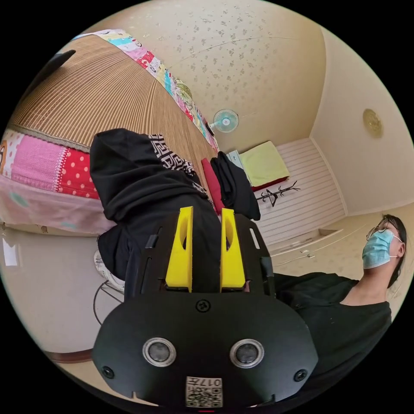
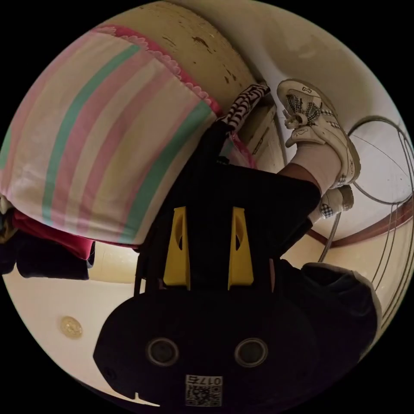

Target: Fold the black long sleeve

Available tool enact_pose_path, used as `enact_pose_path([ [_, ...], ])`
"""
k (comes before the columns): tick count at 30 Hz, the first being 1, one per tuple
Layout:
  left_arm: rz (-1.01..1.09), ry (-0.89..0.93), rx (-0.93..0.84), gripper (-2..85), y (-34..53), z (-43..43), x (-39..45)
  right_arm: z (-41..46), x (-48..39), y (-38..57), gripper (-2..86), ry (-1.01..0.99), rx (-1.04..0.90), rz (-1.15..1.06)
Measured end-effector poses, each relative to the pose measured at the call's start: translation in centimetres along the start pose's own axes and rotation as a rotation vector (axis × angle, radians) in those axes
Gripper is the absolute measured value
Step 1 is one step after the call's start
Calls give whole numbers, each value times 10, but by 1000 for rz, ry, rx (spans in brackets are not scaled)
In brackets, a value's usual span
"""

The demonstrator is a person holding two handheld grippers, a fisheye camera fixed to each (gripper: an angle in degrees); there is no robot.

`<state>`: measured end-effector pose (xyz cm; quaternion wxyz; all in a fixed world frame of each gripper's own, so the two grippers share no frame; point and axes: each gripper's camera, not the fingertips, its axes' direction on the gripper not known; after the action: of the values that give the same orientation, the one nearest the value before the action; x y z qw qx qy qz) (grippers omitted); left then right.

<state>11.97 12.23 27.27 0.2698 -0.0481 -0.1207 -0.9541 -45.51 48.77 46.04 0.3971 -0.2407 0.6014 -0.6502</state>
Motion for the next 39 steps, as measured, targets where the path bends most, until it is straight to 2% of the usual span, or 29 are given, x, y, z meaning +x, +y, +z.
enact_pose_path([
  [2, -2, 4, -4, 100, -1, 5, 2, 6, -2, -7, 99, -117, 31, -39],
  [9, -21, 6, 9, 100, 3, 16, 4, 12, 1, -6, 34, -150, 108, -113],
  [12, -28, 19, 19, 101, 4, 21, 4, 4, 3, 25, 19, -174, 237, -175],
  [15, -27, 13, 28, 100, 4, 24, 6, -2, -22, 89, 12, -51, 414, -358],
  [16, -27, 13, 29, 100, 4, 25, 6, -1, -40, 130, 9, 12, 515, -470],
  [18, -24, 17, 28, 100, 4, 29, 7, 14, -78, 199, 7, 80, 582, -774],
  [20, -17, 19, 27, 100, 3, 32, 9, 69, -123, 314, 6, 283, 695, -1289],
  [21, -9, 16, 24, 100, 3, 35, 11, 91, -127, 341, 6, 333, 695, -1431],
  [22, -5, 7, 18, 100, 2, 39, 11, 138, -126, 387, 6, 400, 631, -1669],
  [23, -6, 2, 15, 100, 2, 41, 10, 185, -117, 416, 7, 414, 487, -1819],
  [24, -14, -2, 14, 100, 2, 45, 8, 209, -111, 425, 7, 420, 384, -1872],
  [25, -24, 9, 21, 100, 2, 49, 5, 260, -95, 437, 8, 471, 132, -1948],
  [26, -28, 18, 27, 100, 3, 50, 4, 317, -74, 439, 8, 616, -132, -1961],
  [27, -35, 34, 42, 101, 4, 51, 1, 347, -60, 435, 8, 729, -246, -1932],
  [28, -43, 36, 56, 101, 5, 51, -1, 396, -28, 421, 8, 962, -383, -1833],
  [29, -47, 33, 63, 101, 5, 51, -2, 431, 6, 402, 8, 1157, -436, -1726],
  [31, -64, 11, 72, 104, 6, 50, -8, 455, 48, 378, 7, 1275, -461, -1607],
  [34, -101, 0, 62, 118, 3, 53, -18, 451, 79, 367, 6, 1108, -493, -1533],
  [39, -90, 1, 67, 135, -25, 63, -25, 440, 104, 375, 9, 1004, -428, -1543],
])
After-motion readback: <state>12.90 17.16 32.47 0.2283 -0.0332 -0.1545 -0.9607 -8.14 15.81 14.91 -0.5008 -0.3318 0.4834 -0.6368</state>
